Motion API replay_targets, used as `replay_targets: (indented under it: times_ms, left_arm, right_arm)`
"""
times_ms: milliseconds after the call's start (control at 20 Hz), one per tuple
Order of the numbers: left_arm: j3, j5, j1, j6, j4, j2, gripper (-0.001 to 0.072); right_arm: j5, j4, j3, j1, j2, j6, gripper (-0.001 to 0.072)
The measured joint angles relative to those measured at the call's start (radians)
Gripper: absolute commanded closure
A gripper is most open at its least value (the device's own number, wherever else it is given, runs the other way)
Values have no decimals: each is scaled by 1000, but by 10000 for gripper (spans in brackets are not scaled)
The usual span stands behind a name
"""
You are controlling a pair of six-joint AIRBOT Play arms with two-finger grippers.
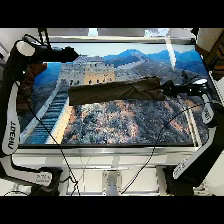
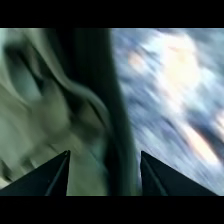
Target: Fold the shirts.
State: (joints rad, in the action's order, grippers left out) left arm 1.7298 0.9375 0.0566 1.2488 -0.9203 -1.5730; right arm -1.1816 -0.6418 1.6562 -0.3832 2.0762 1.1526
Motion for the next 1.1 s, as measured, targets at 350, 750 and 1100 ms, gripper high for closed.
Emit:
replay_targets:
  times_ms: [350,750,1100]
  left_arm:
    - [0,29,6,13,-28,-36,484]
    - [0,39,93,29,-125,-130,694]
    - [0,4,145,105,-161,-257,696]
  right_arm:
    - [-92,56,115,85,109,32,288]
    - [-117,29,135,163,124,-26,682]
    - [-189,24,136,170,113,-92,684]
